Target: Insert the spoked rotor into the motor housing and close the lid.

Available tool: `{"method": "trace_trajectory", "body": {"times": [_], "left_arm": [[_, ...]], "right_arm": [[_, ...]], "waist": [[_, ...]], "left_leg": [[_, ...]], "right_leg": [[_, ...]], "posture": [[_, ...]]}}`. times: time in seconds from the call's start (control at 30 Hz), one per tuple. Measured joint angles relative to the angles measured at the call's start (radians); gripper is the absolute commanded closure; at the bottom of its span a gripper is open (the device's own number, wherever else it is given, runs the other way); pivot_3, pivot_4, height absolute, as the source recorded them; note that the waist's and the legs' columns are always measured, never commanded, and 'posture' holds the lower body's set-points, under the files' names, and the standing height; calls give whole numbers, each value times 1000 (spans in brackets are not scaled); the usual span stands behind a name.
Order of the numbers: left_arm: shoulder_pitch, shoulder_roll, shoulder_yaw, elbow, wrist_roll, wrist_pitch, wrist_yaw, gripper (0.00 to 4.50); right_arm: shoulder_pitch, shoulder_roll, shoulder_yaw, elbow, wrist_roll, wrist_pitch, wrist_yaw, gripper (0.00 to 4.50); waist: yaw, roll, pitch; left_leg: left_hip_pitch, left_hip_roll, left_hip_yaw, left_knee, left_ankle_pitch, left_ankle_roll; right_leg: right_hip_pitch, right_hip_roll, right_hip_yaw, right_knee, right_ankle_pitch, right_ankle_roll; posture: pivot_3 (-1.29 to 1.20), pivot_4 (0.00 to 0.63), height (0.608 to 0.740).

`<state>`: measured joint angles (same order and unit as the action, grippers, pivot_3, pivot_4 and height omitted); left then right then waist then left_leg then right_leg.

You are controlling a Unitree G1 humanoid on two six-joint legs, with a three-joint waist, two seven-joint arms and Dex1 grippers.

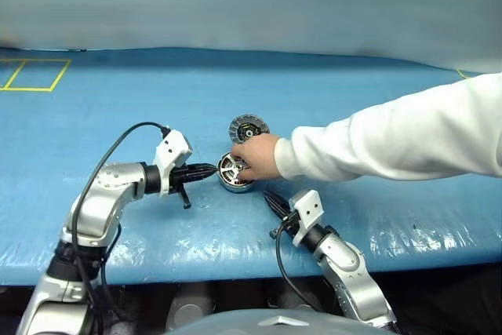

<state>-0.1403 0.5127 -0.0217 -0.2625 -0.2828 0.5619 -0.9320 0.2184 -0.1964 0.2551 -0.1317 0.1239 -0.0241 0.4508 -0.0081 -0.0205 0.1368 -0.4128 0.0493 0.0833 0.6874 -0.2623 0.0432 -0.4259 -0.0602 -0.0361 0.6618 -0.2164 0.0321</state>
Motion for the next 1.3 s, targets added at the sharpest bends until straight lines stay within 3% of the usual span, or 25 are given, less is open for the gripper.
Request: {"method": "trace_trajectory", "body": {"times": [0.2, 0.4, 1.3], "left_arm": [[188, -82, 24, -32, 9, -202, 106, 4486], [284, -118, 6, -32, 47, -367, 168, 4486], [289, -119, -13, 45, 44, -462, 189, 4486]], "right_arm": [[5, 0, 1, -1, 0, 8, -1, 4500], [11, -2, -1, -6, 0, 10, 0, 4500], [13, -6, -1, -13, 0, 14, 0, 4500]], "waist": [[-1, 0, 0], [2, 1, 0], [0, 2, 1]], "left_leg": [[1, 0, 1, 0, 0, 0], [2, 1, 0, 0, 0, 0], [1, 1, 0, -1, 0, 0]], "right_leg": [[0, -1, 0, 0, 0, 0], [-2, -1, -1, -1, -1, 1], [-3, -2, -3, -2, -3, 3]], "posture": [[0, 150, 740], [0, 150, 740], [0, 150, 740]]}}
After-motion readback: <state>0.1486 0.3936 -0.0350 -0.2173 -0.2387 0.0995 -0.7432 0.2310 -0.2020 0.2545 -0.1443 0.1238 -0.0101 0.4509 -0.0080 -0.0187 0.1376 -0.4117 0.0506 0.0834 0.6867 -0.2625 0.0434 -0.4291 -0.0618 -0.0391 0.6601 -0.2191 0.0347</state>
